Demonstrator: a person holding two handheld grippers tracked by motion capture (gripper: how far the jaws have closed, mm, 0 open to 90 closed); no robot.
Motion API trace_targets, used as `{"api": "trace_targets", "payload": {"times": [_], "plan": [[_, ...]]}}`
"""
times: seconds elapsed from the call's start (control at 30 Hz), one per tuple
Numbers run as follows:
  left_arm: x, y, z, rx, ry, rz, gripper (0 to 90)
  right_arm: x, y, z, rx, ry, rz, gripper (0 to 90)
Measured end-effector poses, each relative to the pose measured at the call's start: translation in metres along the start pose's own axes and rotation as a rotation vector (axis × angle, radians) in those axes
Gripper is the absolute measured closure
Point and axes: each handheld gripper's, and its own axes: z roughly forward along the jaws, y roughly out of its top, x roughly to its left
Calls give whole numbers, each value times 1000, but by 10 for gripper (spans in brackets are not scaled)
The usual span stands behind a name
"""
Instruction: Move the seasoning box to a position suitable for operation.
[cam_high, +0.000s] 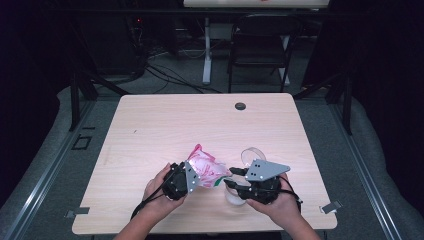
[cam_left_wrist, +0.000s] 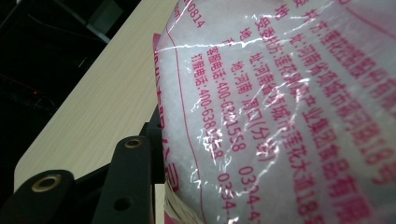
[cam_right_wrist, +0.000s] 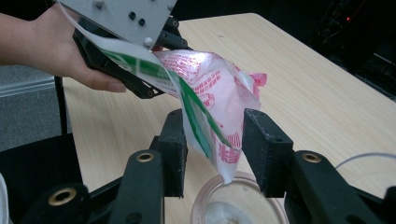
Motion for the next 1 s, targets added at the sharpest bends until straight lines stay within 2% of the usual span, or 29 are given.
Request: {"api": "trace_targets", "payload": {"times": [0.27, 0.57, 0.83, 1.0], "plan": [[0, 3, 3, 12, -4, 15, 575, 5, 9, 2, 14, 15, -48, 611], [1, 4, 5, 26, -5, 26, 575, 7, 11, 5, 23, 35, -59, 636], [0, 6, 6, 33, 12, 65, 576, 8, 13, 7, 64, 39, -87, 718], [0, 7, 6, 27, 20, 72, 576, 7, 13, 6, 80, 50, -90, 783]]}}
